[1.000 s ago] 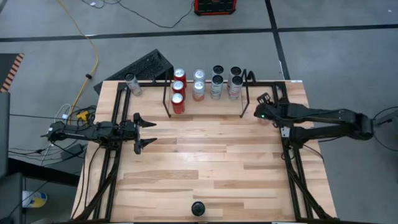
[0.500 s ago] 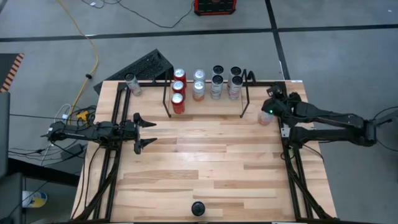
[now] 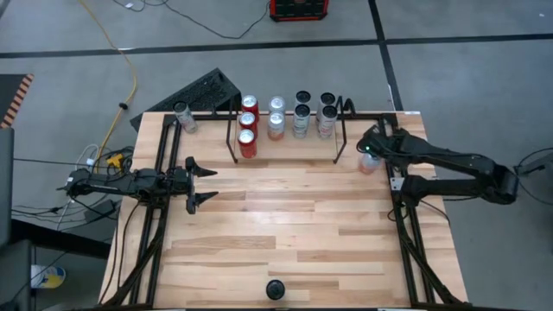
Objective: Place canned beverage on shelf
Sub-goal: Put the orange white soda can on the shelf aligned with the other orange white soda can
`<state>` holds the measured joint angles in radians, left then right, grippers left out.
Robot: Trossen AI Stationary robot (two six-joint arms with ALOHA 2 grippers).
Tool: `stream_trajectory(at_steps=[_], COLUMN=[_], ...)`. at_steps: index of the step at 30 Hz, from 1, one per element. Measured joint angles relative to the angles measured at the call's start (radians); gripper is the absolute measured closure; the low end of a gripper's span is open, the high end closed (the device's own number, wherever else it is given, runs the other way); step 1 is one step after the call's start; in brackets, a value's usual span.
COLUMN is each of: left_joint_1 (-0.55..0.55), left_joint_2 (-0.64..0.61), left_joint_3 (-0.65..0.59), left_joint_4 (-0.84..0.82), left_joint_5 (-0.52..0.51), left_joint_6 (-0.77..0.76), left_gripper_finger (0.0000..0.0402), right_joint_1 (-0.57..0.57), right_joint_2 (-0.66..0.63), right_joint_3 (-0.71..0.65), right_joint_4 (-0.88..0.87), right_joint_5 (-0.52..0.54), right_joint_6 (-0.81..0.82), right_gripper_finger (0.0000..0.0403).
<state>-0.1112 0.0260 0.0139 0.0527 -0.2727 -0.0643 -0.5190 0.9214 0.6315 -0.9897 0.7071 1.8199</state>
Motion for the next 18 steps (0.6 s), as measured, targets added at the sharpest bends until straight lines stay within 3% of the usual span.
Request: stream_trajectory(at_steps=[8,18], left_joint_1=[0.000,0.000], left_joint_2=[0.000,0.000], left_joint_3=[0.000,0.000], left_joint_4=[0.000,0.000], left_joint_5=[0.000,0.000], left_joint_6=[0.000,0.000], left_gripper_finger=[0.0074,0.0074], right_joint_1=[0.013,0.104], right_joint_2=[0.005,0.004], right_joint_3=[0.003,0.009], right_joint_4=[0.004,0.000], right_joint_5=[-0.088,-0.170], right_joint_6=[-0.116,-0.150], right_gripper_finger=[0.0403,0.0403])
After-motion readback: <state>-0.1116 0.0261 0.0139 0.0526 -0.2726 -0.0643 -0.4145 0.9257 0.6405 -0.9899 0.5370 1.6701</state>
